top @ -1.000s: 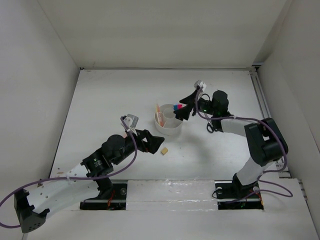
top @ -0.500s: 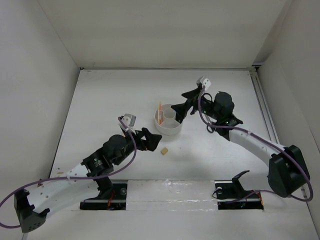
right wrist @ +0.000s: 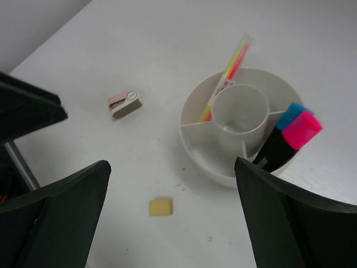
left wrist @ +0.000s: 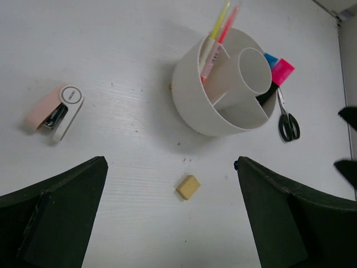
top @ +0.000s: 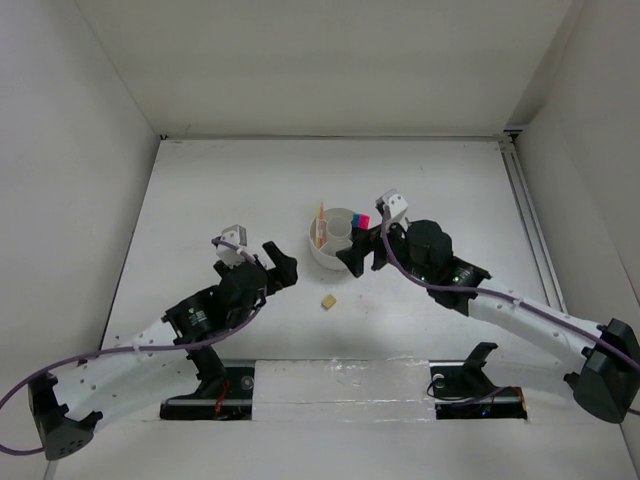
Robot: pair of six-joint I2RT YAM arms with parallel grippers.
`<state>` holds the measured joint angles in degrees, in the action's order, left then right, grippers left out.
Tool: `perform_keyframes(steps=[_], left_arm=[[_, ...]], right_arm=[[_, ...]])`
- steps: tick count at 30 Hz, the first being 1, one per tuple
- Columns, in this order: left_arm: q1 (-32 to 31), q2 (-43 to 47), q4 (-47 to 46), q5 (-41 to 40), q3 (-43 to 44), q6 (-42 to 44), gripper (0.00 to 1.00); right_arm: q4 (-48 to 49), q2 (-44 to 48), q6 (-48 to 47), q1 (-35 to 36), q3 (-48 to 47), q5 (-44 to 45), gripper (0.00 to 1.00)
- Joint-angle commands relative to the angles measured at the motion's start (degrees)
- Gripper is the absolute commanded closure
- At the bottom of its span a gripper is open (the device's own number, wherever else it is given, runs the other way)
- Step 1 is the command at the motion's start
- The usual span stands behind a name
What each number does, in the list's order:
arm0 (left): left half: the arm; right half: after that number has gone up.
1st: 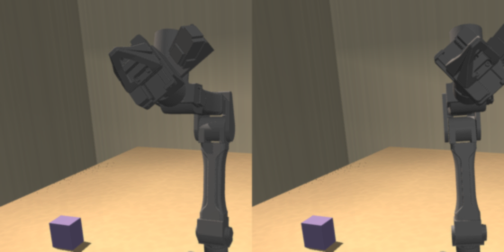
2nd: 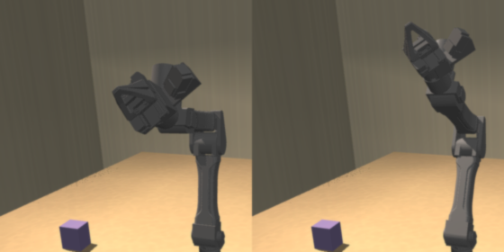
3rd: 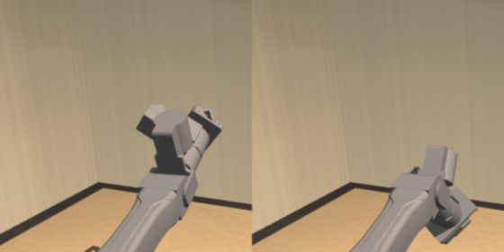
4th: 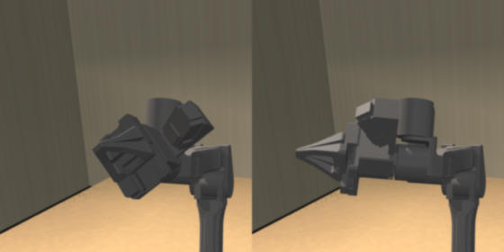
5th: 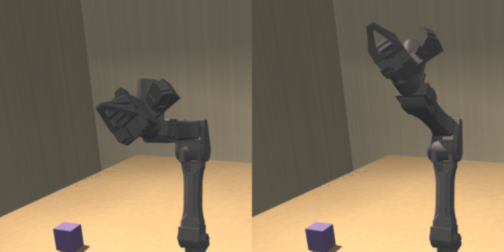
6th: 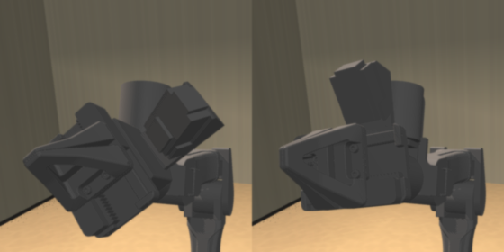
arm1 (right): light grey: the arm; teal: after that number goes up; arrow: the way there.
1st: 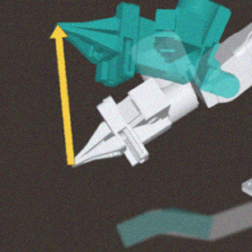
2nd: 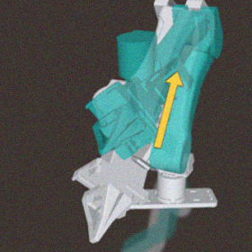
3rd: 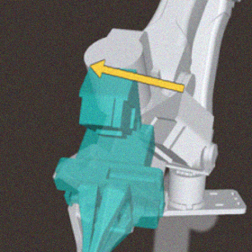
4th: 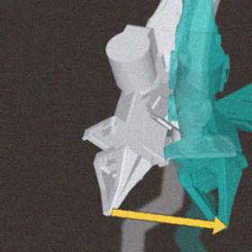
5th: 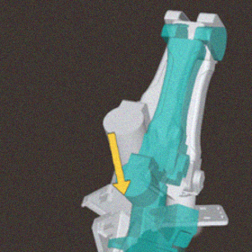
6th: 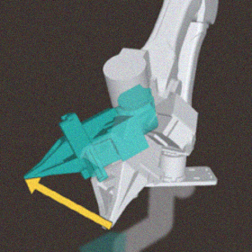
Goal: Sort the stationery into containers
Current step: Pick up the stationery from the center of the board.
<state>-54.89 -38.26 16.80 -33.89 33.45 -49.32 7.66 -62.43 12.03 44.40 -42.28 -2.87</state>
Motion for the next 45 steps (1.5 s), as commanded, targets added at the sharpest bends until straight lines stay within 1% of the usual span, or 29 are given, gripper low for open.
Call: perform_keyframes(steps=[1,2,3,4,6,7,9,11,12,14,15,17,19,20,22,23,26,27,28,29,31,37,41,44,45], left_arm=[[0.0,-1.8,8.2,-6.3,4.4,-7.7,0.0],[0.0,-1.8,8.3,-6.3,5.0,-7.7,0.0],[0.0,-2.6,7.6,-6.3,5.0,-7.0,0.0],[0.0,-3.4,5.8,-3.3,5.0,-5.8,0.0],[0.0,-4.4,2.9,-1.9,4.2,-4.6,0.0],[0.0,-5.2,1.2,1.3,4.2,-1.4,0.0],[0.0,-8.0,-2.8,4.3,3.5,1.4,0.0],[0.0,-12.2,-4.7,8.9,2.8,5.6,0.0],[0.0,-13.7,-6.6,10.1,2.3,6.8,0.0],[0.0,-16.7,-9.7,14.2,1.4,9.4,0.0],[0.0,-19.5,-11.4,15.1,0.2,11.4,0.0],[0.0,-22.5,-17.7,18.1,-1.1,13.8,0.0],[-0.6,-26.6,-22.0,20.4,-2.2,16.3,0.03],[-0.6,-27.8,-22.8,20.4,-2.3,16.8,0.05],[-2.6,-30.9,-22.8,19.4,-1.5,17.8,0.08],[-3.4,-31.9,-22.8,18.7,-0.9,17.9,0.12],[-6.5,-36.2,-22.1,17.2,1.4,19.8,0.14],[-8.4,-38.1,-21.3,15.0,2.0,20.3,0.14],[-9.2,-38.1,-21.3,14.0,2.1,20.3,0.15],[-9.2,-39.9,-20.5,13.4,3.4,20.3,0.16],[-9.9,-40.6,-19.9,13.4,4.0,20.3,0.2],[-9.9,-42.7,-19.9,13.4,4.5,20.9,0.2],[-9.9,-46.6,-19.3,13.3,6.7,21.5,0.21],[-9.9,-49.1,-18.6,13.9,8.2,21.5,0.27],[-9.9,-49.1,-17.9,13.9,8.2,21.5,0.27]], right_arm=[[-4.4,0.0,2.2,5.0,0.6,5.1,0.01],[-4.4,0.0,2.2,7.3,1.1,7.3,0.01],[-4.4,0.0,3.8,8.1,1.8,8.1,0.02],[-4.4,0.0,5.6,8.6,2.5,9.2,0.02],[-4.9,0.6,6.6,9.1,3.1,10.6,0.04],[-6.0,1.9,8.9,9.1,3.1,11.8,0.04],[-7.2,3.5,10.4,9.1,3.1,15.2,0.04],[-11.1,6.3,12.6,9.1,2.6,18.2,0.04],[-12.4,7.2,12.6,9.1,2.6,20.5,0.04],[-15.1,10.3,13.1,9.1,0.5,22.6,0.04],[-18.1,11.4,13.1,9.1,-0.2,24.4,0.04],[-20.5,14.5,13.1,9.1,-2.3,25.0,0.04],[-23.2,16.5,13.1,9.1,-3.4,25.8,0.04],[-23.8,17.4,12.5,9.1,-3.9,26.3,0.03],[-25.5,19.5,12.0,9.1,-4.7,26.3,0.03],[-26.0,20.2,12.0,9.1,-5.3,26.3,0.03],[-26.6,21.5,11.4,9.1,-5.3,24.7,0.03],[-26.6,22.1,11.4,9.1,-5.3,24.1,0.03],[-26.6,22.1,11.4,9.1,-5.3,24.1,0.03],[-26.6,22.7,11.4,9.1,-5.3,23.4,0.03],[-26.6,22.7,11.4,9.1,-4.7,23.4,0.03],[-26.0,23.2,10.9,9.1,-4.2,21.6,0.03],[-24.9,24.4,10.9,9.1,-3.7,21.1,0.03],[-24.9,24.9,10.4,9.1,-3.7,21.1,0.03],[-24.9,24.9,10.4,9.1,-3.7,21.1,0.03]])
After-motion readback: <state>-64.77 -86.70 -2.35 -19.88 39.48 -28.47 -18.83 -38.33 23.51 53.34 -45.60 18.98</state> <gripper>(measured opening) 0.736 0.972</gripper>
